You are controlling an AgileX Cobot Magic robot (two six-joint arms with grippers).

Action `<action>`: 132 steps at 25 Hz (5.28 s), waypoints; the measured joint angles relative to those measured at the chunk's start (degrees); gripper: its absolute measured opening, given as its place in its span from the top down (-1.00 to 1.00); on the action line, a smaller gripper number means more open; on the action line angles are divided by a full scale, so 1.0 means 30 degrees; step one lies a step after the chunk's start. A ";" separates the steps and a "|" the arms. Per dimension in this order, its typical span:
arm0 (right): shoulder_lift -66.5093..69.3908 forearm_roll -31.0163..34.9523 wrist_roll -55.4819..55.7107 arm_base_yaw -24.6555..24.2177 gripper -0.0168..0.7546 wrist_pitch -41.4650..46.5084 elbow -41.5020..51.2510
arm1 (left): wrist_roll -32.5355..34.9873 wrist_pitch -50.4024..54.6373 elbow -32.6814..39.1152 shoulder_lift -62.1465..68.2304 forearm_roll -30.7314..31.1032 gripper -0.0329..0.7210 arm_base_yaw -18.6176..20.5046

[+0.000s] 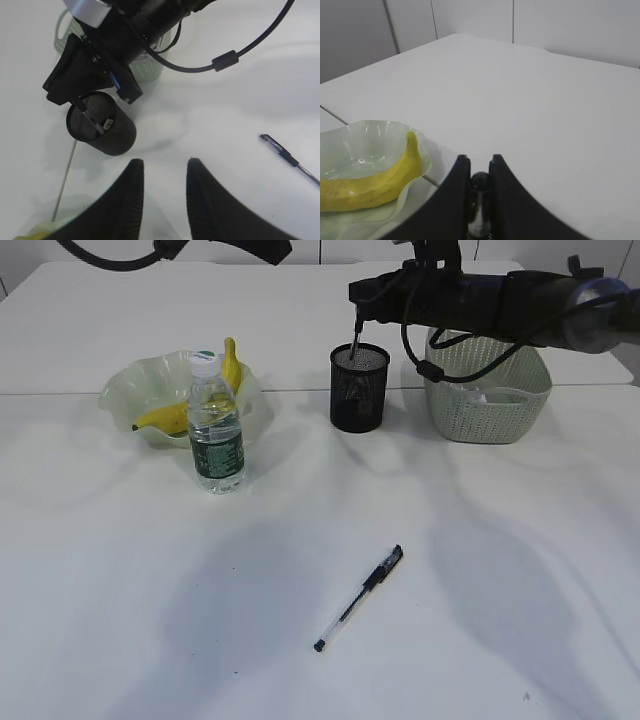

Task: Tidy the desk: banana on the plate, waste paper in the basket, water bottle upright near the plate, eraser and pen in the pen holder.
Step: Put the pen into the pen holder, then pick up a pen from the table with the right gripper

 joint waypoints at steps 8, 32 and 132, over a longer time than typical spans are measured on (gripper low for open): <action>0.0000 0.0000 0.0000 0.0034 0.78 -0.0219 -0.0163 | 0.0004 0.0000 0.0000 0.0000 0.0032 0.39 0.0000; 0.0000 0.0000 -0.0040 0.0034 0.77 -0.0304 -0.0163 | -0.0885 -0.0047 0.0000 0.0000 0.0228 0.39 0.0284; -0.6072 -1.7620 1.7401 0.0034 0.46 1.0244 -0.0211 | -0.4746 -0.1682 0.0000 -0.0613 -0.1983 0.39 0.1644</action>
